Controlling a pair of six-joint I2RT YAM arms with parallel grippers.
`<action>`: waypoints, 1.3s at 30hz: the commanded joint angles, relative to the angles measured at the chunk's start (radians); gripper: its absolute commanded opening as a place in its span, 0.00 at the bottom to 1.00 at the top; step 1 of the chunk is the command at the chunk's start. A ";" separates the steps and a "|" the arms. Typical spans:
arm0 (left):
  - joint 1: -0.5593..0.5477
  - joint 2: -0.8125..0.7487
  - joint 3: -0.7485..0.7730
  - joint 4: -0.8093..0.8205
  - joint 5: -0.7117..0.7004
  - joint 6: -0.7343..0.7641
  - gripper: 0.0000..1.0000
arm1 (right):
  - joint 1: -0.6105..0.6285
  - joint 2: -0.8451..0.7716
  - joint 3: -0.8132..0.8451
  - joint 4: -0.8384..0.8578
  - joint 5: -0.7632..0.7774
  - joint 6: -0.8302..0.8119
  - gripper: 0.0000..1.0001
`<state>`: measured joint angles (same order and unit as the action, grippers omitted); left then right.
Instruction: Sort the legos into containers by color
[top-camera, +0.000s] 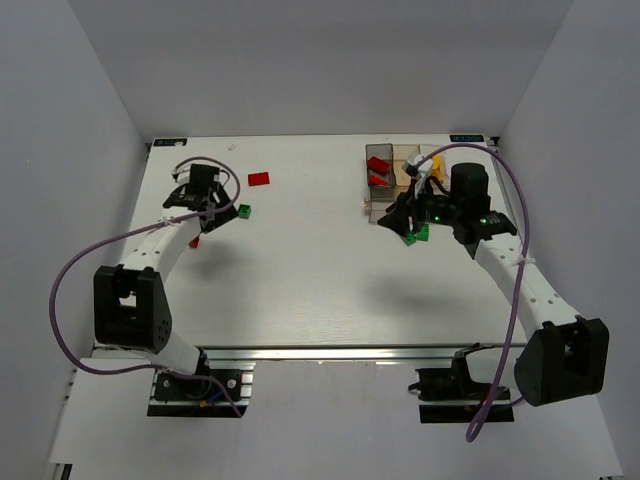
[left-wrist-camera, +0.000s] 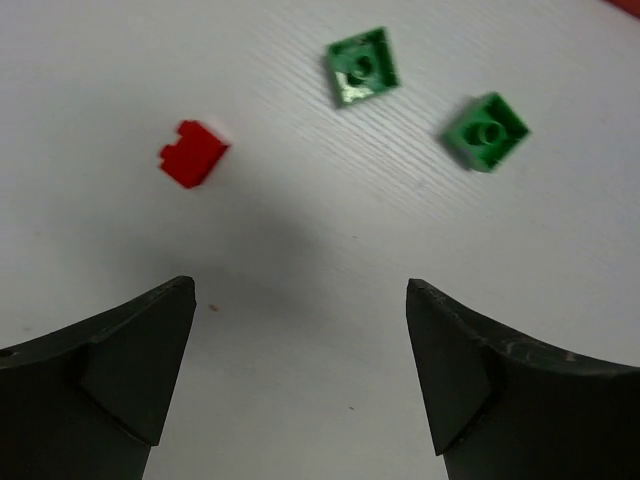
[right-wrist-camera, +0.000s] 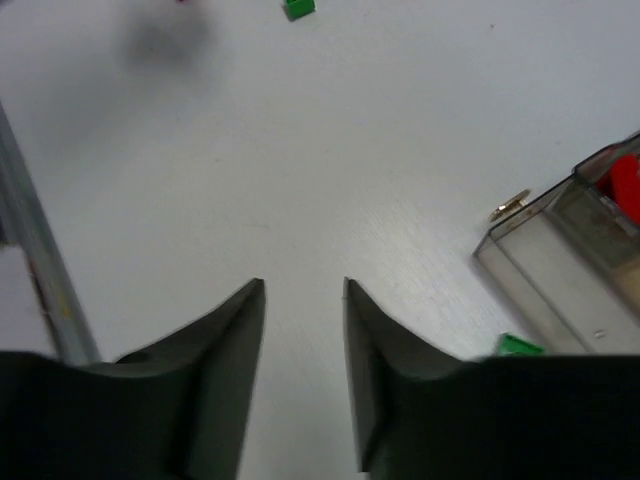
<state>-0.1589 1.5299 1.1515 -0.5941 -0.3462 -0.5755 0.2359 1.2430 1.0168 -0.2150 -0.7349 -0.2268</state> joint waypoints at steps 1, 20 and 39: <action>0.068 -0.024 -0.006 -0.062 -0.042 0.015 0.95 | 0.013 -0.017 -0.003 0.026 0.031 0.035 0.37; 0.271 0.208 0.066 -0.056 0.073 0.143 0.85 | -0.018 -0.043 -0.044 0.029 0.031 0.010 0.33; 0.308 0.404 0.188 -0.044 0.197 0.229 0.67 | -0.070 -0.024 -0.049 0.034 0.025 0.017 0.34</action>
<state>0.1387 1.9324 1.3106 -0.6285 -0.1783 -0.3641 0.1799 1.2140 0.9680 -0.2085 -0.7059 -0.2092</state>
